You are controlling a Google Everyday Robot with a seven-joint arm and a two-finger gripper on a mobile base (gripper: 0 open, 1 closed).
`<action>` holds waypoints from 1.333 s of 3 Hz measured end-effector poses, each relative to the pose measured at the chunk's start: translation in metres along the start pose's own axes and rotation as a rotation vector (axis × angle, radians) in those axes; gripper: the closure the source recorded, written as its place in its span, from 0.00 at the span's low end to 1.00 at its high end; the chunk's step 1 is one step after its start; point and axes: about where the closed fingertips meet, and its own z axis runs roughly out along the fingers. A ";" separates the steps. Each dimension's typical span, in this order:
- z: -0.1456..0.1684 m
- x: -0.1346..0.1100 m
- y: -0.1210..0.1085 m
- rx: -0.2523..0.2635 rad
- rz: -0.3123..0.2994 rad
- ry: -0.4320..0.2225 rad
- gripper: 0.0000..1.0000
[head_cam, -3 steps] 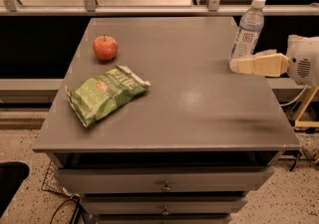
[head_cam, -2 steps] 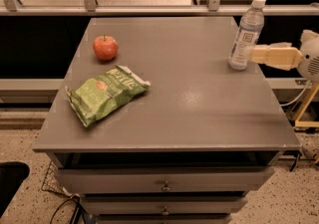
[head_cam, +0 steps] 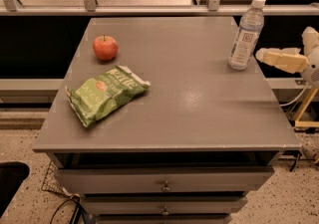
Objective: Move blue plastic bottle near green jalapeno chip bag
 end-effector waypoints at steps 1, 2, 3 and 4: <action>0.027 0.011 0.004 -0.111 -0.048 -0.032 0.00; 0.027 0.011 0.004 -0.111 -0.048 -0.032 0.00; 0.035 0.010 0.006 -0.130 -0.044 0.000 0.00; 0.045 0.008 0.006 -0.147 -0.029 0.040 0.00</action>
Offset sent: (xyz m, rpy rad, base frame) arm 0.0183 0.0127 -0.0094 -0.0314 -0.0446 0.0789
